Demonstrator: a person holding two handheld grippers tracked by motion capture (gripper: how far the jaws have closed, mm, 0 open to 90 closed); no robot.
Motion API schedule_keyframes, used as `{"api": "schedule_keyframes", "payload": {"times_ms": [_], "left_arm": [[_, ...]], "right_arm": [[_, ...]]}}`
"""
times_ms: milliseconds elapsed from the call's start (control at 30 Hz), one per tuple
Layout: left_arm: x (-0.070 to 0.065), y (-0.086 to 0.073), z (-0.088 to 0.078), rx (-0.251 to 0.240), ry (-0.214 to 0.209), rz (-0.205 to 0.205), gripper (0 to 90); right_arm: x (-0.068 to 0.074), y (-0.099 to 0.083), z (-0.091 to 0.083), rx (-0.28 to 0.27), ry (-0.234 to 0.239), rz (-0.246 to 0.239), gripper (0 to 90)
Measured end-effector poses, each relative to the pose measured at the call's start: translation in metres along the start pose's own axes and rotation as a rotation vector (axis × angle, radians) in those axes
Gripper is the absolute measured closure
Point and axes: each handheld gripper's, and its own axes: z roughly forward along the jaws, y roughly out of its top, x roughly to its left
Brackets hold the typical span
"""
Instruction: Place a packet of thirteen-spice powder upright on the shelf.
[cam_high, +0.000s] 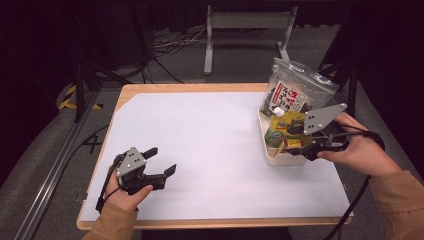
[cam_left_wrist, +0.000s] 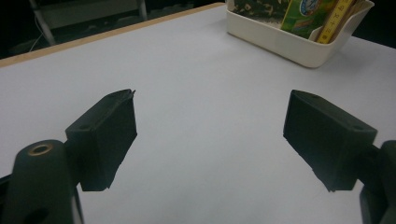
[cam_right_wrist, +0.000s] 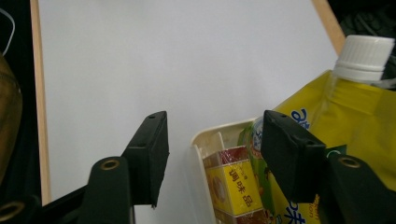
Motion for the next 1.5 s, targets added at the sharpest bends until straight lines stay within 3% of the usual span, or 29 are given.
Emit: {"api": "schedule_keyframes", "payload": {"times_ms": [267, 567, 1033, 1500], "left_arm": [[0.007, -0.012, -0.013, 0.0, 0.023, -0.03, 17.0], [0.012, -0.02, -0.02, -0.003, 0.039, -0.047, 16.4], [0.02, -0.032, -0.022, -0.014, 0.06, -0.065, 15.3], [0.023, -0.041, -0.018, -0.009, 0.065, -0.065, 14.9]], "right_arm": [[0.017, -0.014, -0.012, -0.123, -0.075, 0.103, 35.9], [0.036, -0.052, -0.022, -0.233, -0.154, 0.243, 35.5], [0.05, -0.102, 0.0, -0.276, -0.215, 0.365, 34.8], [0.058, -0.121, 0.031, -0.265, -0.226, 0.426, 34.6]]}}
